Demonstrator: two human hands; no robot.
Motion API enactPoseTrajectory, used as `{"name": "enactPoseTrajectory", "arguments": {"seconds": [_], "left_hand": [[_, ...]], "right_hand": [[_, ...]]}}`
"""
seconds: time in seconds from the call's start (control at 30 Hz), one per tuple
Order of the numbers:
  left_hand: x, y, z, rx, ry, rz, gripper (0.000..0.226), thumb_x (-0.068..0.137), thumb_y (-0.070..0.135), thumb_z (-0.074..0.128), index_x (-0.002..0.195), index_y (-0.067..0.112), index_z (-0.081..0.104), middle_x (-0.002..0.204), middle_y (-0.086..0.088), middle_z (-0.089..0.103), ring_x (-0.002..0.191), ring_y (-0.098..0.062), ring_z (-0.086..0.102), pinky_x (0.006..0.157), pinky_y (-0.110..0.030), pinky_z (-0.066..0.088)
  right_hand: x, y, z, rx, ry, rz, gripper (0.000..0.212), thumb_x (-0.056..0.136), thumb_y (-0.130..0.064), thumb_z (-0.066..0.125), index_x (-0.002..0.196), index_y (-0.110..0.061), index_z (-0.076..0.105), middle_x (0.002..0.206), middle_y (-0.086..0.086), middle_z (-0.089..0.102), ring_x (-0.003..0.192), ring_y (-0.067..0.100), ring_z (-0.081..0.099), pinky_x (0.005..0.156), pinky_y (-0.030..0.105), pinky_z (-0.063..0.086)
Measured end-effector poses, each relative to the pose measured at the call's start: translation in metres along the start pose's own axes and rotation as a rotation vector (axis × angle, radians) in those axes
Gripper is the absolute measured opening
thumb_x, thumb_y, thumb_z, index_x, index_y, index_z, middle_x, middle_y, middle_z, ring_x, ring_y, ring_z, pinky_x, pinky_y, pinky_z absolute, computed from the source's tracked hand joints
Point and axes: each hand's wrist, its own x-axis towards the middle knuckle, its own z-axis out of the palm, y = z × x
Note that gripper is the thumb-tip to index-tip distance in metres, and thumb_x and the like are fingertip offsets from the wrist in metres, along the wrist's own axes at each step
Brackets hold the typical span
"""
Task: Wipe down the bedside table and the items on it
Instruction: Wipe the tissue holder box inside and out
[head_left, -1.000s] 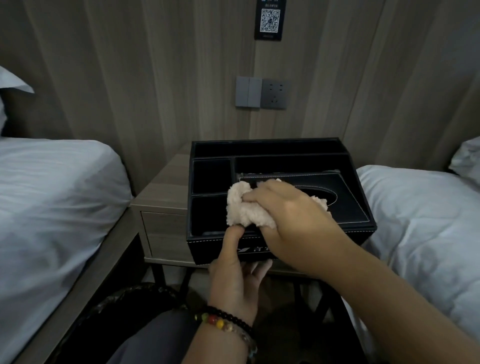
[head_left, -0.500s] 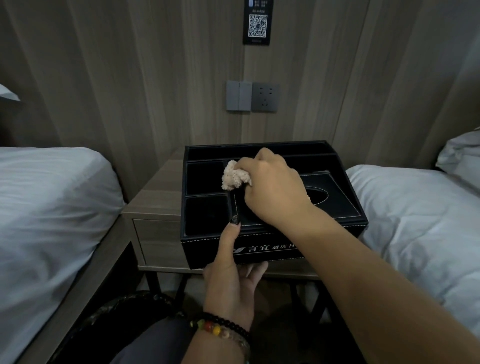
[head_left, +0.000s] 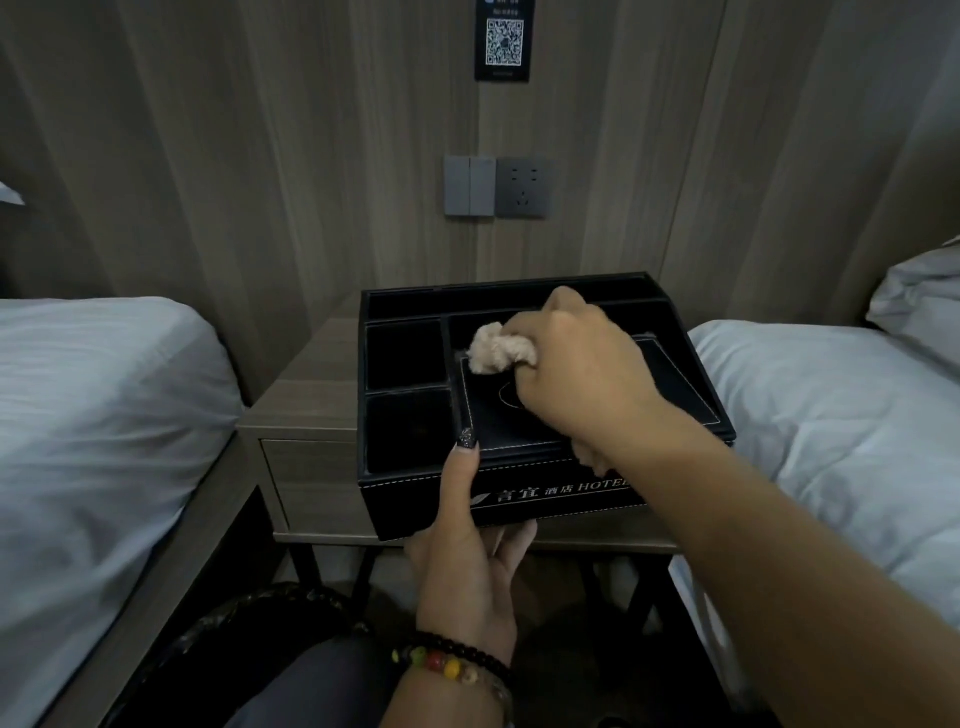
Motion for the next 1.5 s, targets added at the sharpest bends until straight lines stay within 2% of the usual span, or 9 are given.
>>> {"name": "enactPoseTrajectory", "arguments": {"seconds": [0.13, 0.3, 0.4, 0.5, 0.67, 0.87, 0.97, 1.13, 1.5], "left_hand": [[0.002, 0.0, -0.002, 0.016, 0.017, -0.013, 0.07, 0.05, 0.044, 0.075, 0.112, 0.016, 0.059, 0.107, -0.008, 0.068, 0.097, -0.026, 0.067, 0.086, -0.045, 0.055], [0.003, -0.005, -0.002, 0.005, 0.032, -0.022, 0.084, 0.041, 0.046, 0.076, 0.117, 0.016, 0.057, 0.113, -0.008, 0.064, 0.104, -0.027, 0.063, 0.088, -0.046, 0.054], [0.006, -0.004, -0.003, 0.019, 0.031, -0.037, 0.07, 0.053, 0.043, 0.077, 0.114, 0.015, 0.057, 0.11, -0.009, 0.065, 0.1, -0.028, 0.065, 0.085, -0.044, 0.056], [0.01, -0.005, -0.002, 0.007, 0.042, -0.056, 0.069, 0.058, 0.041, 0.078, 0.116, 0.013, 0.055, 0.112, -0.011, 0.064, 0.099, -0.028, 0.065, 0.085, -0.044, 0.056], [0.011, -0.004, -0.004, 0.018, 0.021, -0.047, 0.1, 0.033, 0.049, 0.082, 0.123, 0.016, 0.052, 0.123, -0.009, 0.057, 0.108, -0.028, 0.061, 0.082, -0.044, 0.058], [0.014, -0.006, -0.006, 0.005, 0.029, -0.062, 0.077, 0.057, 0.039, 0.082, 0.124, 0.018, 0.052, 0.122, -0.008, 0.059, 0.104, -0.026, 0.063, 0.083, -0.046, 0.057], [0.013, -0.007, -0.005, 0.022, 0.024, -0.051, 0.073, 0.063, 0.041, 0.079, 0.126, 0.018, 0.05, 0.119, -0.007, 0.062, 0.1, -0.025, 0.065, 0.081, -0.044, 0.058], [0.009, 0.0, -0.002, 0.032, -0.003, -0.024, 0.093, 0.039, 0.048, 0.08, 0.123, 0.02, 0.052, 0.114, -0.008, 0.065, 0.097, -0.027, 0.067, 0.079, -0.042, 0.058], [0.006, 0.001, -0.002, 0.023, 0.0, -0.003, 0.091, 0.042, 0.046, 0.079, 0.122, 0.018, 0.046, 0.108, -0.005, 0.054, 0.095, -0.027, 0.061, 0.082, -0.046, 0.056]], "right_hand": [[-0.006, -0.012, 0.008, -0.075, 0.037, -0.038, 0.038, 0.083, -0.015, 0.053, 0.12, -0.02, 0.06, 0.112, 0.005, 0.047, 0.102, 0.029, 0.05, 0.08, 0.043, 0.05], [-0.02, -0.012, 0.014, 0.092, 0.023, -0.144, 0.043, 0.085, -0.011, 0.055, 0.126, -0.024, 0.058, 0.11, 0.002, 0.047, 0.098, 0.023, 0.051, 0.08, 0.04, 0.05], [-0.013, -0.003, 0.013, 0.401, 0.241, -0.096, 0.037, 0.083, -0.003, 0.058, 0.113, -0.022, 0.068, 0.102, 0.002, 0.054, 0.09, 0.015, 0.057, 0.076, 0.032, 0.053], [-0.003, -0.007, 0.017, 0.512, 0.442, -0.066, 0.037, 0.082, -0.002, 0.064, 0.116, -0.016, 0.067, 0.102, 0.003, 0.056, 0.088, 0.011, 0.058, 0.076, 0.022, 0.052], [0.004, -0.031, 0.032, 0.291, 0.243, -0.092, 0.037, 0.081, -0.005, 0.054, 0.115, -0.013, 0.065, 0.097, 0.006, 0.054, 0.08, 0.024, 0.059, 0.069, 0.039, 0.053], [-0.017, -0.017, 0.011, 0.358, -0.006, -0.187, 0.033, 0.079, -0.009, 0.057, 0.109, -0.016, 0.069, 0.095, 0.004, 0.055, 0.084, 0.023, 0.058, 0.07, 0.04, 0.053], [-0.018, -0.018, 0.012, 0.382, 0.031, -0.246, 0.04, 0.076, -0.005, 0.058, 0.112, -0.018, 0.068, 0.097, 0.002, 0.052, 0.085, 0.023, 0.057, 0.071, 0.044, 0.053], [0.026, -0.015, 0.02, 0.278, 0.188, -0.237, 0.048, 0.074, 0.003, 0.054, 0.116, -0.018, 0.065, 0.101, 0.006, 0.05, 0.094, 0.028, 0.054, 0.076, 0.049, 0.051], [-0.008, 0.005, -0.001, 0.237, -0.167, -0.514, 0.051, 0.076, 0.003, 0.05, 0.118, -0.023, 0.066, 0.103, 0.0, 0.047, 0.095, 0.02, 0.05, 0.079, 0.044, 0.049]]}}
